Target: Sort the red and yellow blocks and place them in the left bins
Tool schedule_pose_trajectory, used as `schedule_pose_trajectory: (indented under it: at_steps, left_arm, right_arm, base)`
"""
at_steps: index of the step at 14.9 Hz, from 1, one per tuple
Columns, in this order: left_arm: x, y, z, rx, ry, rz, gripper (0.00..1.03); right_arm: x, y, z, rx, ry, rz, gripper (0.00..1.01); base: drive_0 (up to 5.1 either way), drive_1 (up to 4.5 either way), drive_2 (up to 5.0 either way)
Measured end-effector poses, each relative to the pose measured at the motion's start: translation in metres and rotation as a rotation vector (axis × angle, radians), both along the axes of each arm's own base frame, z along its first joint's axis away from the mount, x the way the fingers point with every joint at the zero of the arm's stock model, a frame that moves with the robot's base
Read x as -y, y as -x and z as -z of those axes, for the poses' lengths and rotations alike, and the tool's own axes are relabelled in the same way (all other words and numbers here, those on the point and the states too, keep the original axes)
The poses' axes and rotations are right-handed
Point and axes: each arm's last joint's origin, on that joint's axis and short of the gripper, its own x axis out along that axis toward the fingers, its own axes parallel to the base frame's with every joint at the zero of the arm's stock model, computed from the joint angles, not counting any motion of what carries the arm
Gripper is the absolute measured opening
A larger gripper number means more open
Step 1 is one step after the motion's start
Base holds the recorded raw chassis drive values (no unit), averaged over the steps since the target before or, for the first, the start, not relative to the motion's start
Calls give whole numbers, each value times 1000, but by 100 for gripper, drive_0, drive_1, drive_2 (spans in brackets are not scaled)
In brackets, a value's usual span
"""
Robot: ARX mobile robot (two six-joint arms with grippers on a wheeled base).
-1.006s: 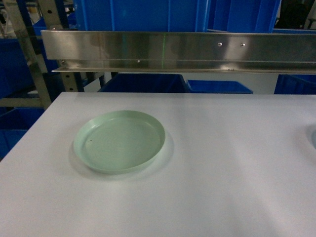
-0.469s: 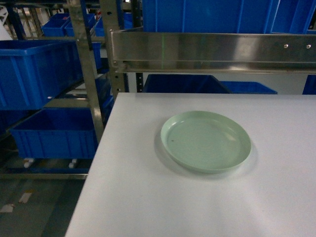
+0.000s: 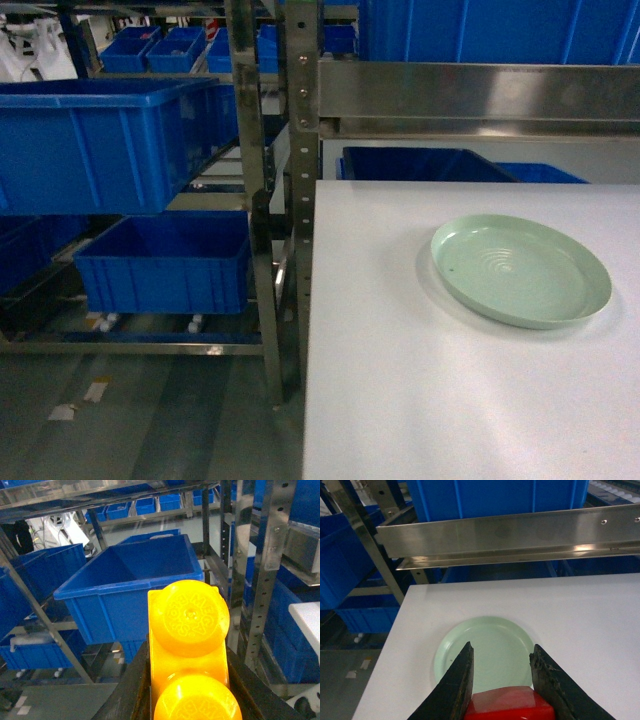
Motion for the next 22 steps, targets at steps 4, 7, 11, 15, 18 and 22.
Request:
schedule_pose_trajectory:
  at_steps: [4, 7, 11, 15, 18, 22]
  left_arm:
    - [0, 0, 0, 3, 0, 3, 27]
    - [0, 0, 0, 2, 0, 0, 27]
    - [0, 0, 0, 1, 0, 1, 27]
    - [0, 0, 0, 5, 0, 0, 27]
    - [0, 0, 0, 2, 0, 0, 27]
    - [0, 0, 0, 2, 0, -3, 27]
  right_arm:
    - [0, 0, -1, 3, 0, 0, 28]
    - [0, 0, -1, 7, 0, 0, 28]
    - [0, 0, 0, 2, 0, 0, 28]
    - [0, 1, -1, 7, 0, 0, 28]
    - [0, 1, -1, 6, 0, 0, 28]
    - [0, 1, -1, 7, 0, -1, 28]
  base:
    - [-497, 141, 316]
    - [-493, 252, 252]
    - [-492, 254, 254]
    - [-492, 254, 254]
    - [-492, 254, 254]
    - [-492, 254, 254]
